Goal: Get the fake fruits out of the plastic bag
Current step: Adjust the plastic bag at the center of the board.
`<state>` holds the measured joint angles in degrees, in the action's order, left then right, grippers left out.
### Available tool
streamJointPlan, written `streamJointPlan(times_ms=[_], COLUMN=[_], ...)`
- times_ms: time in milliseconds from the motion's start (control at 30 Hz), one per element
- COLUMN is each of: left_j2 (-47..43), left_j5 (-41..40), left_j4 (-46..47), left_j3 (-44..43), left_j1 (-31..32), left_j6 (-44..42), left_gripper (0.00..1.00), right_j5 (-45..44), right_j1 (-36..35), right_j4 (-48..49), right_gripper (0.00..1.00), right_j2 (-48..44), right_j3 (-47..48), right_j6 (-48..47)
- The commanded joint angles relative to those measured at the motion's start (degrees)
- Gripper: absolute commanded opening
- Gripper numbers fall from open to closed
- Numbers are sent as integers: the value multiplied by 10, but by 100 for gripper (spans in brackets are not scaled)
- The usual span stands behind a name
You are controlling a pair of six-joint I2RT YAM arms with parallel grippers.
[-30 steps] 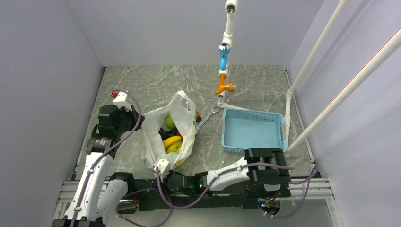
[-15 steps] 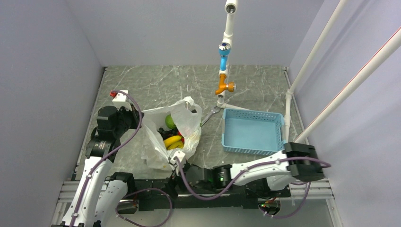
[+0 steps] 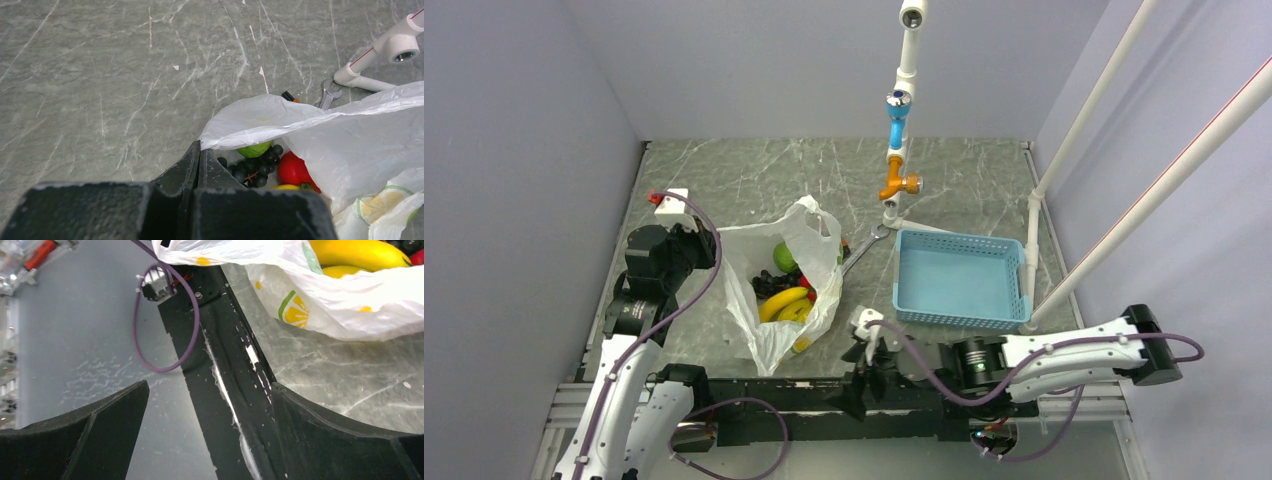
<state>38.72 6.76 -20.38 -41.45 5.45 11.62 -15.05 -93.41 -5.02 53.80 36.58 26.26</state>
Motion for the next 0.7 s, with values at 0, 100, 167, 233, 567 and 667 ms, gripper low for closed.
streamJointPlan(times_ms=[0, 100, 167, 233, 567, 667], left_j2=[-5, -9, -10, -7, 10, 6], left_j5=[-7, 11, 33, 59, 60, 24], left_j4=[25, 30, 39, 47, 31, 23], left_j3=[-13, -11, -8, -4, -10, -9], left_j1=[0, 1, 0, 1, 86, 123], left_j6=[-8, -10, -13, -17, -51, -60], left_gripper=[0, 0, 0, 0, 0, 0], right_j5=[-22, -91, -118, -138, -121, -129], right_j1=[-2, 12, 25, 50, 192, 195], right_j4=[-24, -45, -32, -5, 154, 167], right_gripper=[92, 68, 66, 56, 22, 22], right_j2=[-116, -129, -96, -29, 329, 420], right_j3=[-16, 19, 52, 91, 245, 276], right_j6=[33, 21, 2, -20, -149, -167])
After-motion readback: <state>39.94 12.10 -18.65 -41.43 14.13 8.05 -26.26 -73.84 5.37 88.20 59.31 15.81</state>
